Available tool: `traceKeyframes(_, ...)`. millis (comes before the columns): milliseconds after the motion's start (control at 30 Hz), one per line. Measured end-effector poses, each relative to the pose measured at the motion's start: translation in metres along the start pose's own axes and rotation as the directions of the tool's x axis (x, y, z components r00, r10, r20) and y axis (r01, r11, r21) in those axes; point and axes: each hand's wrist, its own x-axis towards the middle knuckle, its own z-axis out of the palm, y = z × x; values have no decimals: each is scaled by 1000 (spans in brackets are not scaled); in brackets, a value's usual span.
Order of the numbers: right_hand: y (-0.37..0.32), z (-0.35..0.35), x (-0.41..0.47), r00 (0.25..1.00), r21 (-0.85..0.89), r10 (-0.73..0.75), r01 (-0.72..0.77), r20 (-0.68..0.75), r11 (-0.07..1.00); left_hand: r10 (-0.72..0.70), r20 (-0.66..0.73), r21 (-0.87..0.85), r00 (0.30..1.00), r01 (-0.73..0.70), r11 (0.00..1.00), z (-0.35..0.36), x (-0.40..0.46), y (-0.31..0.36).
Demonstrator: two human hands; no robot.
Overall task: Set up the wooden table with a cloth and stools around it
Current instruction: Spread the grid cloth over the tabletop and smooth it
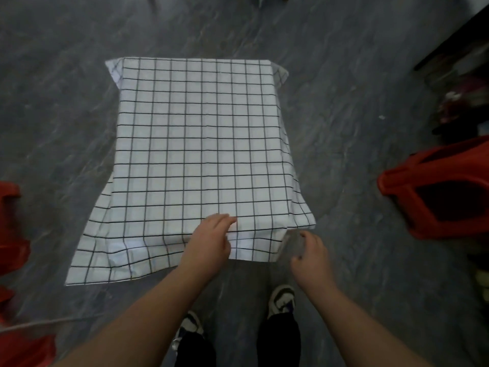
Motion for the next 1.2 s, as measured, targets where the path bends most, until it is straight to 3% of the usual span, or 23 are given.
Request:
traceKeyframes(100, 31, -6, 25, 996, 39, 63, -66, 69, 997, 71, 63, 67, 995, -76, 995, 31, 24, 23)
traceKeyframes(200, 59, -6, 53, 986, 230, 147, -160, 72, 960, 128, 108, 214, 986, -149, 965, 57, 47, 41)
traceKeyframes(300, 85, -1, 79, 967, 424, 229, -254, 109, 869, 92, 161, 358, 983, -145, 922, 77, 69, 54)
traceKeyframes(600, 117, 23, 134, 915, 699, 162, -389, 370, 601, -30, 207, 465, 978, -71, 883, 114, 88, 47)
traceKeyframes(767, 122, 26, 140, 855, 661, 158, -488, 495, 570, -57, 233, 462, 971, -59, 885, 114, 90, 50)
traceKeyframes(967, 127, 22, 152, 881, 672, 300, -472, 365, 570, -68, 243, 454, 968, -52, 889, 113, 91, 51)
traceKeyframes(1133, 111, 43, 160, 768, 328, 389, -590, 509, 737, -76, 253, 449, 964, -48, 892, 112, 91, 51)
traceKeyframes(1167, 106, 47, 158, 763, 262, 410, -584, 500, 768, -81, 262, 455, 962, -49, 889, 112, 91, 52)
traceKeyframes(1200, 102, 51, 155, 803, 240, 432, -552, 410, 799, -84, 266, 462, 960, -51, 885, 112, 92, 52)
